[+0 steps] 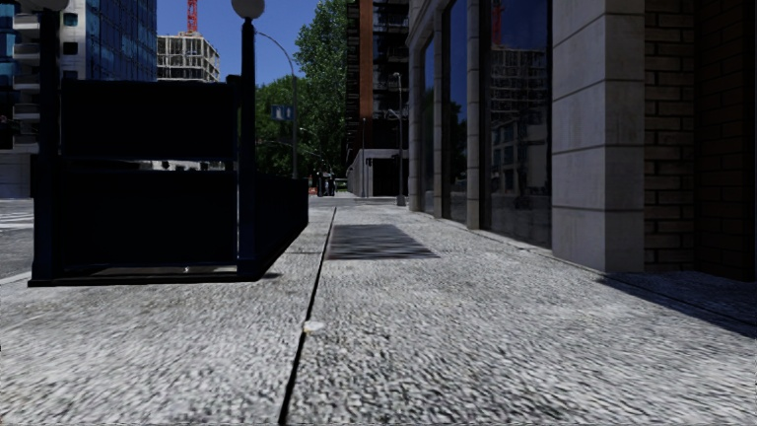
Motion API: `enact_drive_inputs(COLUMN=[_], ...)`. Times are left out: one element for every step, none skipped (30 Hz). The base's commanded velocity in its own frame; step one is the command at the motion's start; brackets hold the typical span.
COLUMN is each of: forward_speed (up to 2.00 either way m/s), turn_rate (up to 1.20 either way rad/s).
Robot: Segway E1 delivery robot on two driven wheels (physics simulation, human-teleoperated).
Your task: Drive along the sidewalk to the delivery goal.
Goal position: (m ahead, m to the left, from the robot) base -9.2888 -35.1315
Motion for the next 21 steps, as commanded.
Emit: enact_drive_inputs(forward_speed=[2.00,2.00,2.00,2.00,2.00,2.00,2.00,2.00,2.00,2.00,2.00,2.00,2.00,2.00,2.00,2.00,2.00,2.00,2.00,2.00,2.00], turn_rate=[0.00,0.00,0.00,0.00,0.00,0.00,0.00,0.00,0.00,0.00,0.00,0.00,0.00,0.00,0.00,0.00,0.00,0.00,0.00,0.00,0.00])
